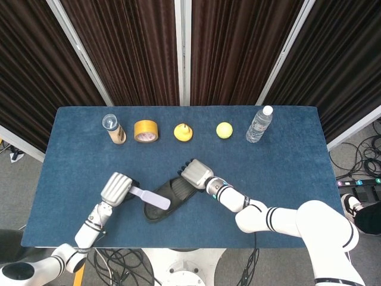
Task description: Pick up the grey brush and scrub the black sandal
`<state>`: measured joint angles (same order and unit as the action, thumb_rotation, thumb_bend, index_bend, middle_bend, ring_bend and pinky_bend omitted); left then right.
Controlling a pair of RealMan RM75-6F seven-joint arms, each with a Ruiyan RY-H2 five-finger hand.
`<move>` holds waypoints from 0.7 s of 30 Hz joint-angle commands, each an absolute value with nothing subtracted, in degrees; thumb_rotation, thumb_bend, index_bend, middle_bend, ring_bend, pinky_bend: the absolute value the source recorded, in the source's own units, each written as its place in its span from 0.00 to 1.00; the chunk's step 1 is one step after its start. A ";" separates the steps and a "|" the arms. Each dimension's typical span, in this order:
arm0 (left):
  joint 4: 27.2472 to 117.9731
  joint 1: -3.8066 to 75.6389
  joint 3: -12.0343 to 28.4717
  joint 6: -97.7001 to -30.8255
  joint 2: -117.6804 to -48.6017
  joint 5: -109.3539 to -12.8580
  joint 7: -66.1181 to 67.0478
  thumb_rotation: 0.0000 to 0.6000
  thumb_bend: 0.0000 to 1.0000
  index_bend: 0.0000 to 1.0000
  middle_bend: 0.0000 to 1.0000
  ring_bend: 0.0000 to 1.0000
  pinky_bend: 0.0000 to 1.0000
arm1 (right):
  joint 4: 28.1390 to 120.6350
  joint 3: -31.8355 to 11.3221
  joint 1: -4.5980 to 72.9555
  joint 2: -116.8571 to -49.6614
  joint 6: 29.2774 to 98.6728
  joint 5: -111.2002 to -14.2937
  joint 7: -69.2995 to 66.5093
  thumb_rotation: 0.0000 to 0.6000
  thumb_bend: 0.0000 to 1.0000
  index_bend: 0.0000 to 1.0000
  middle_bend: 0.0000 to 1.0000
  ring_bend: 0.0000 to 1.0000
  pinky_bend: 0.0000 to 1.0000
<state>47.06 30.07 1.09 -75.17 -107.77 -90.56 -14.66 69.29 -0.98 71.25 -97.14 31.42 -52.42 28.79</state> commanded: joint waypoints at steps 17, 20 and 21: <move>48.06 28.21 -4.51 -74.20 -107.79 -93.69 -11.73 1.00 0.59 1.00 1.00 1.00 1.00 | 68.13 -1.23 71.56 -97.89 31.24 -52.22 28.58 1.00 0.24 0.47 0.42 0.20 0.25; 49.97 27.49 -4.82 -76.31 -106.65 -94.56 -11.41 1.00 0.59 1.00 1.00 1.00 1.00 | 68.23 -1.12 71.37 -97.86 31.57 -52.53 28.58 1.00 0.24 0.46 0.42 0.20 0.25; 50.73 27.23 -4.50 -77.43 -106.13 -94.68 -11.42 1.00 0.59 1.00 1.00 1.00 1.00 | 68.38 -1.09 71.31 -97.70 31.44 -52.64 28.45 1.00 0.24 0.44 0.42 0.20 0.24</move>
<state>49.47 27.87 -4.49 -75.93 -107.10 -94.10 -11.65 68.29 -1.12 71.36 -97.78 31.51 -52.57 28.52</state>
